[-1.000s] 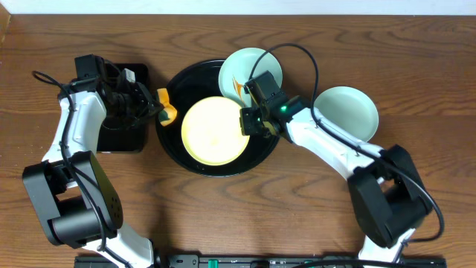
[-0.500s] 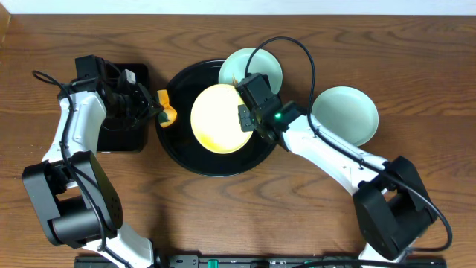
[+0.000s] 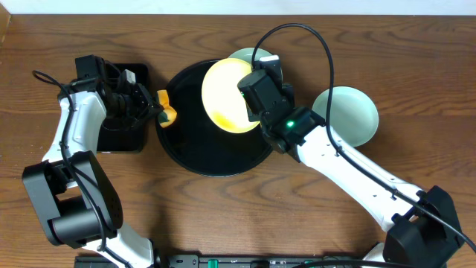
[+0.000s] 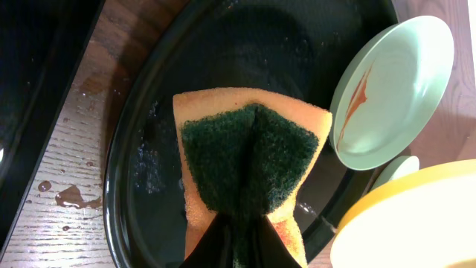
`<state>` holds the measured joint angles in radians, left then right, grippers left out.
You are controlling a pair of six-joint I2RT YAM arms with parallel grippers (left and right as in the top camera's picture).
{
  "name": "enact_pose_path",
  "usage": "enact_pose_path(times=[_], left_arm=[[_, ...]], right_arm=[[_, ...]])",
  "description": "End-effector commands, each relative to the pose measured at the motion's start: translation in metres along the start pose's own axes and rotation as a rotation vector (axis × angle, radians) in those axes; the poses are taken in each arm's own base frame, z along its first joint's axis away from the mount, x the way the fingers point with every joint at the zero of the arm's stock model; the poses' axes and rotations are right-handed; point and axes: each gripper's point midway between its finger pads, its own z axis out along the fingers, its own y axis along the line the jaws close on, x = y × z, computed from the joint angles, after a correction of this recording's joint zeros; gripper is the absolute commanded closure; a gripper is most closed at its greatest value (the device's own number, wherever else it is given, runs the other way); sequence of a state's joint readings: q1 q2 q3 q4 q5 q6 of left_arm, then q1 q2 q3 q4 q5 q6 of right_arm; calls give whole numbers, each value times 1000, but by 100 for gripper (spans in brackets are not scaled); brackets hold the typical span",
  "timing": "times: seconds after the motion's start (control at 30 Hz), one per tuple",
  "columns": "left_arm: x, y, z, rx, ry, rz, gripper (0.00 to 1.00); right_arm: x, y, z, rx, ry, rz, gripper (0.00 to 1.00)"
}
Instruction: Clean dirty plates on tray and stack at the side
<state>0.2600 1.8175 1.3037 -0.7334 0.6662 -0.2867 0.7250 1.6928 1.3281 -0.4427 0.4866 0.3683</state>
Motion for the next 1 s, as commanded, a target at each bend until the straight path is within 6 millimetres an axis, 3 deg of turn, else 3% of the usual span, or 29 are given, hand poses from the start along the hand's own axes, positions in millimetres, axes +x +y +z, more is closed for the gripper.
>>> enact_pose_path(times=[0.0, 0.97], left_arm=[[-4, -7, -9, 4, -28, 39, 92], [-4, -7, -9, 4, -27, 39, 93]], right_arm=[[-14, -12, -14, 100, -74, -52, 99], [-27, 16, -56, 251, -238, -237, 99]])
